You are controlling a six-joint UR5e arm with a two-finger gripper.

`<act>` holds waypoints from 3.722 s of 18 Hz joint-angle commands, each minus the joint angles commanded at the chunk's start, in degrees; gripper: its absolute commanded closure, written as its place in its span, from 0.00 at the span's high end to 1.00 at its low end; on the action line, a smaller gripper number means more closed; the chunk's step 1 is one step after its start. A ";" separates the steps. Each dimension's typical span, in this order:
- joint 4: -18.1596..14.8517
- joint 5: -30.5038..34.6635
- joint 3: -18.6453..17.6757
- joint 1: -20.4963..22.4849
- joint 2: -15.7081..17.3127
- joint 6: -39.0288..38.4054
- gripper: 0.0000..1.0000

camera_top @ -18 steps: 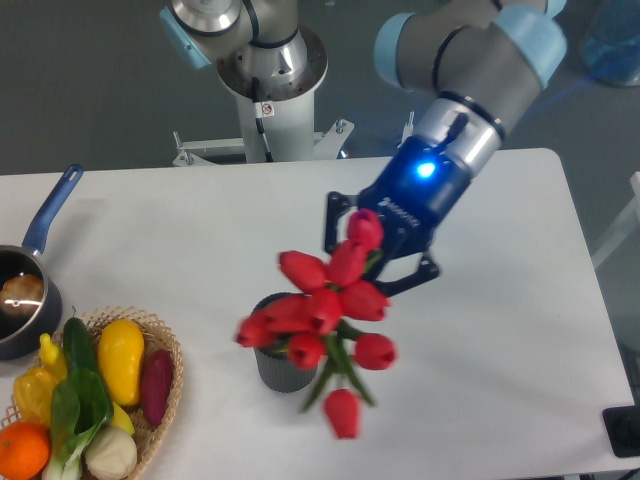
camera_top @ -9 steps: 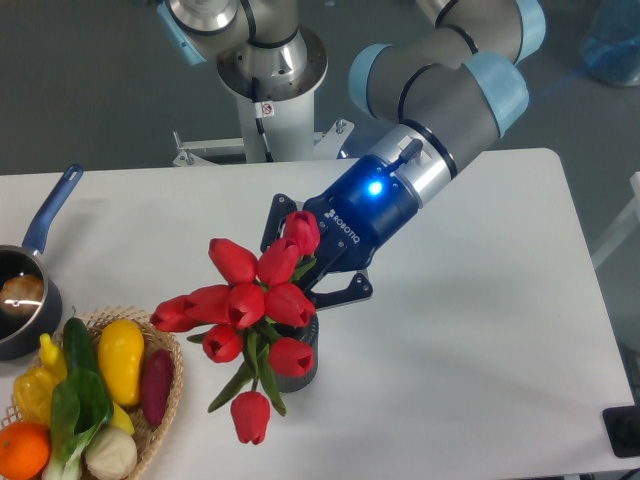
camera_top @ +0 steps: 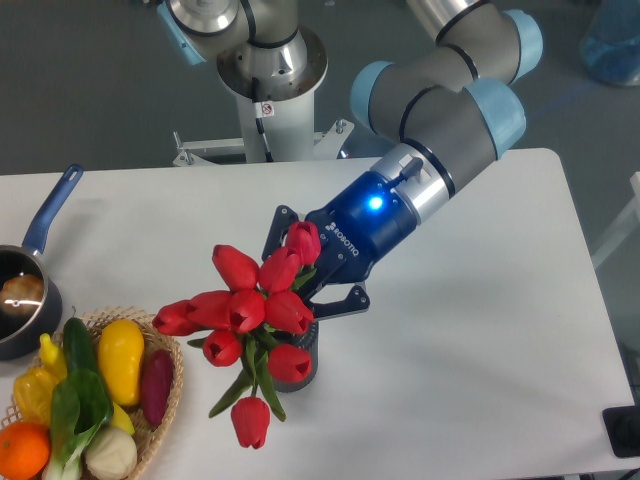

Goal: Insert the flowers into the vase
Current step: 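Lower the tulip stems into the vase opening, then push the tulips deeper into the vase and settle them upright, then open the gripper and lift it away from the tulips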

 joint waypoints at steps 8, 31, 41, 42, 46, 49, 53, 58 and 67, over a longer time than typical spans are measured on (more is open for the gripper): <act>0.00 -0.62 -2.90 0.44 0.18 1.57 0.00; 0.09 -0.97 -12.48 3.25 -4.13 10.11 0.00; 0.00 -0.62 -17.84 3.87 -4.04 17.75 0.39; 0.00 -0.45 -18.11 4.04 -4.13 18.28 0.73; -0.09 -0.18 -20.74 4.92 -3.96 21.61 1.00; -0.17 -0.18 -21.71 5.54 -3.87 23.38 1.00; -0.18 -0.09 -22.15 6.50 -3.61 23.47 1.00; -0.18 -0.09 -23.12 8.87 -2.64 25.75 1.00; -0.18 -0.01 -22.86 18.19 0.18 26.10 1.00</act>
